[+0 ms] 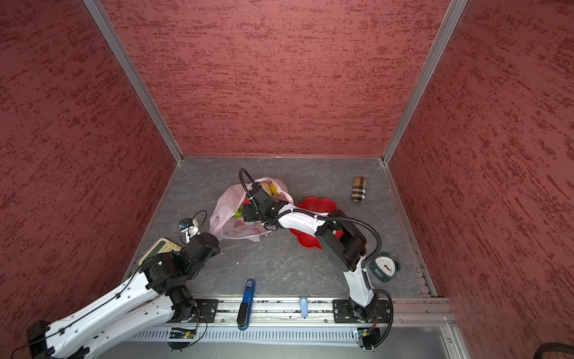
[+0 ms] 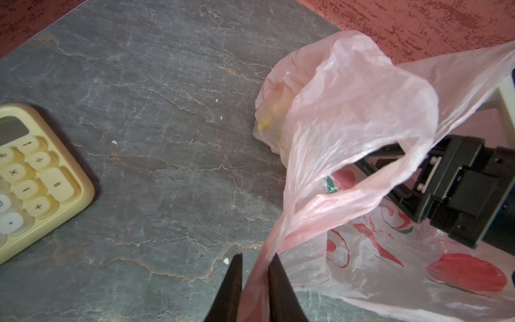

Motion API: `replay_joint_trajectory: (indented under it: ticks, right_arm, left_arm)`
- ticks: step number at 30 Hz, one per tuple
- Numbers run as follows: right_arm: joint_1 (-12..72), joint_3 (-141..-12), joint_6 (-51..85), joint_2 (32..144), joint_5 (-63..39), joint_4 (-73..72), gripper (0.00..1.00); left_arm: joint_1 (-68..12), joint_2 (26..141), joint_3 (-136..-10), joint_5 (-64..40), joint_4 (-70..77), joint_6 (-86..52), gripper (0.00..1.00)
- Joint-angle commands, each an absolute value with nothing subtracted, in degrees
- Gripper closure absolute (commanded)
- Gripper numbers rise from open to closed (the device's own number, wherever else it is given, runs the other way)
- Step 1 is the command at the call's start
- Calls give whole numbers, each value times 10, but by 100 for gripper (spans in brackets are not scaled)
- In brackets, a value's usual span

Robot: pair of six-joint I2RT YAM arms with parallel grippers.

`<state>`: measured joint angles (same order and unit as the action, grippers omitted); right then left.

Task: Take fruits out of the plastic bag
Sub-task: Pick up the fruit from the plastic bag.

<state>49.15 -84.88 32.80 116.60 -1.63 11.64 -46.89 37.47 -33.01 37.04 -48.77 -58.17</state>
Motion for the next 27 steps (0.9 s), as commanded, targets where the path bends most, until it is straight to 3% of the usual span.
replay_joint_trajectory:
  ticks: [1,10,27]
  right_arm:
    - [493,-870,339,1177,-50,77,25]
    - [494,-887,379,1210,-69,57,18]
    - [500,-960,474,1280,-27,46,17]
  left_arm:
    - [-468,358,-326,359,-537,-607,82]
    - [-471,357,-296,332,-462,-600,82]
    - [-480,351,-269,326,-337,-540,81]
